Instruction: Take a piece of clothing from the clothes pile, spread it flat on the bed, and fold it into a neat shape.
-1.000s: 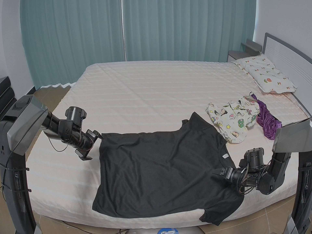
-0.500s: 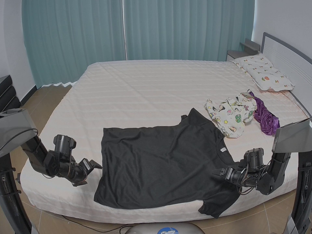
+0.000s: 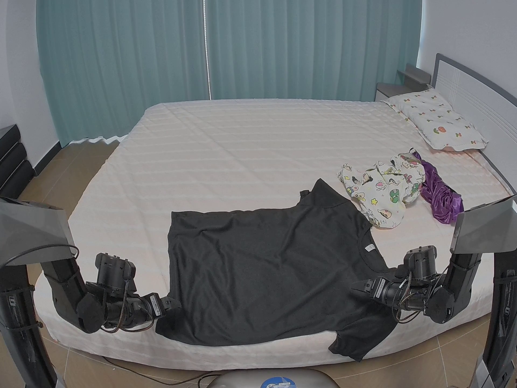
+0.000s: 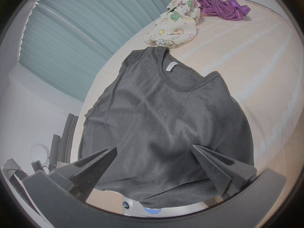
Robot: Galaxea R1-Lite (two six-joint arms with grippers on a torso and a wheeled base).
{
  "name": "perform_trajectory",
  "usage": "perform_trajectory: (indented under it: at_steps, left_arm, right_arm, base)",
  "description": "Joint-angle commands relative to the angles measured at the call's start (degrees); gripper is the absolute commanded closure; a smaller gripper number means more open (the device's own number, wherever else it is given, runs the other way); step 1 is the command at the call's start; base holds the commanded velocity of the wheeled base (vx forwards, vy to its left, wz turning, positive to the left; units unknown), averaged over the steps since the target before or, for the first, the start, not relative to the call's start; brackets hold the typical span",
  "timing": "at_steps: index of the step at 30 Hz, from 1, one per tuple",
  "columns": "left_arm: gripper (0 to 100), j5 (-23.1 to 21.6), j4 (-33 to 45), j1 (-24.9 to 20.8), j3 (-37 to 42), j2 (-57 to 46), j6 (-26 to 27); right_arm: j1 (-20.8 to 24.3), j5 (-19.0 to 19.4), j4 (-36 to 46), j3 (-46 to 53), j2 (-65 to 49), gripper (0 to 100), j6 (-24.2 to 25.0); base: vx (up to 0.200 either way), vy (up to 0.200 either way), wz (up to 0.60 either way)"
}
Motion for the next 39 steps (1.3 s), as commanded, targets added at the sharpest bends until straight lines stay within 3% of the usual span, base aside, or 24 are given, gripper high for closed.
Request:
perform_trajectory:
  at_steps: [1, 20, 21, 30, 39]
  left_arm:
    - [0, 0.80, -3.48, -1.04, 3.43, 3.36, 0.46]
    - [0, 0.97, -6.03, -2.09, 3.96, 4.85, 0.72]
    - [100, 0.97, -6.03, -2.09, 4.14, 4.76, 0.63]
    - [100, 1.32, -5.59, -1.83, 7.48, 4.15, 3.80]
    - [100, 6.60, -5.41, -1.39, 10.73, 3.71, 9.95]
  right_arm:
    - [0.04, 0.04, -0.09, 0.02, 0.12, 0, 0.00]
    - [-0.13, 0.04, -0.09, 0.02, 0.03, 0, 0.00]
    - [-0.13, 0.04, -0.09, 0.11, 0.03, 0, 0.09]
    - [-0.22, 0.04, -0.09, 0.19, 0.03, 0, 0.00]
    - [-0.22, -0.05, 0.00, 0.55, 0.12, 0, -0.53]
  base:
    - [0.000, 0.000, 0.00]
    - [0.000, 0.000, 0.00]
    - [0.000, 0.000, 0.00]
    - [0.000, 0.000, 0.00]
    - [0.000, 0.000, 0.00]
